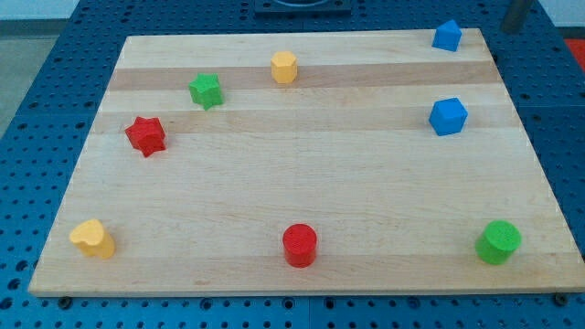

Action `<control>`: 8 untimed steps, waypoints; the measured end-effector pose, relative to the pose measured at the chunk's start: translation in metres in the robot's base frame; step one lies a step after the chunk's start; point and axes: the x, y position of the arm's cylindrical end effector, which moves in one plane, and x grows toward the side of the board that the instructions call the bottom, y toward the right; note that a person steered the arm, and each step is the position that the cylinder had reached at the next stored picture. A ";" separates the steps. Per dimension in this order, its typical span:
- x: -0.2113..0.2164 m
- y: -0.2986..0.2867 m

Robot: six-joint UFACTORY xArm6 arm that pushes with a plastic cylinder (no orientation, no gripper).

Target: Move the triangle diagonal bottom right to the hexagon

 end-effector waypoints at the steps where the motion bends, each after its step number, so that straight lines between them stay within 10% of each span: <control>1: 0.000 -0.065; 8: 0.004 -0.127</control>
